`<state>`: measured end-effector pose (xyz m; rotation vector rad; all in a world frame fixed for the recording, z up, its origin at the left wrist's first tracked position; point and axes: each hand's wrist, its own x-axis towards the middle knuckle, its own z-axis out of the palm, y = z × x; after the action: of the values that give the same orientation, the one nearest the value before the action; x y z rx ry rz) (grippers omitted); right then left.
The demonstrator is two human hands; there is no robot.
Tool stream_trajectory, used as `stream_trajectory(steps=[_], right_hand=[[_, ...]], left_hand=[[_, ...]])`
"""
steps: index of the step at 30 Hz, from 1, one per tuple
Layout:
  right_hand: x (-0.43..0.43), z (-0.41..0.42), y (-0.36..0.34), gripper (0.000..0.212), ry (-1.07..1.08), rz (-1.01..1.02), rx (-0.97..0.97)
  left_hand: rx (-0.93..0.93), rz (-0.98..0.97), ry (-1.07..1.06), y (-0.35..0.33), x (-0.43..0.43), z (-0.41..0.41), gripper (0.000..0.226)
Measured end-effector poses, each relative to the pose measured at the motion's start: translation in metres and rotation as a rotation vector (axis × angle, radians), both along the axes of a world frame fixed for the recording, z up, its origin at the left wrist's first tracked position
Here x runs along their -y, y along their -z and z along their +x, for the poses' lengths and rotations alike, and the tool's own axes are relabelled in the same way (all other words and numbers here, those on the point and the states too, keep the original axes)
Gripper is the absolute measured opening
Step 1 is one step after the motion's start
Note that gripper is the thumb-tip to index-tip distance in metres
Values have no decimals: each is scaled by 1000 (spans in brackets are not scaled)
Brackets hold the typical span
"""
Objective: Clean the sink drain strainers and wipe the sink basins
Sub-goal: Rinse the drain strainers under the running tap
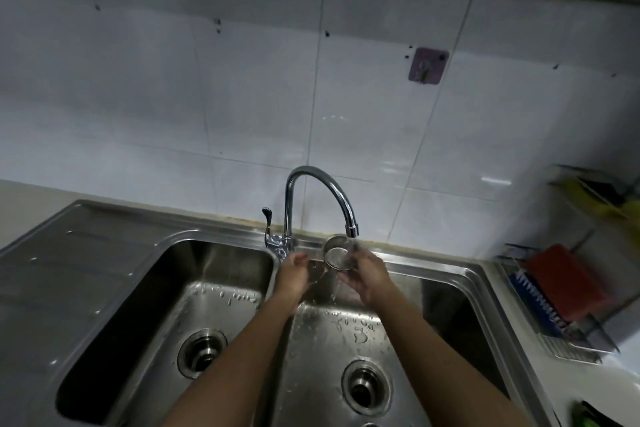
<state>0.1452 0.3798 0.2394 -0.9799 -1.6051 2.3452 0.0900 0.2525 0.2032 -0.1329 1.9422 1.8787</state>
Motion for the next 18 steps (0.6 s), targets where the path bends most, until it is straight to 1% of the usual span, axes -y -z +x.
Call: stream_trajectory(steps=[1,2,3,5,6,8,10,12,13,16,18], right_hand=[[-4,-2,-1,16,1,95,2],[-9,-4,-1,23,-3,215,9],[-13,-3,-3,29,-16,356,20],[-19,4,-7,35,-63,662,20],[-20,8,-7,35,-100,826,11],[-16,17,-5,36,-191,1122,-41],[-13,20,4,42,-281,1326,-118],[-10,18,14,51,-378,1408,-145],[-9,17,17,53,-412,1418,-148],[-3,7,13,51,-460,1426,-181],[-2,-2,8,43,-417,1339,-117]], left_hand=[[-33,-46,-20,-2,-1,0,29],[-46,-41,-23,-5,-4,2,28],[-26,18,-12,-8,-8,5,27],[113,190,46,-15,-19,14,23],[193,257,80,-17,-24,18,25],[317,377,112,-15,-33,23,45],[427,528,44,-8,-39,26,65],[518,650,-62,0,-41,26,74],[535,676,-103,3,-41,25,76],[504,669,-131,10,-31,14,73],[432,629,-86,5,-24,3,63]])
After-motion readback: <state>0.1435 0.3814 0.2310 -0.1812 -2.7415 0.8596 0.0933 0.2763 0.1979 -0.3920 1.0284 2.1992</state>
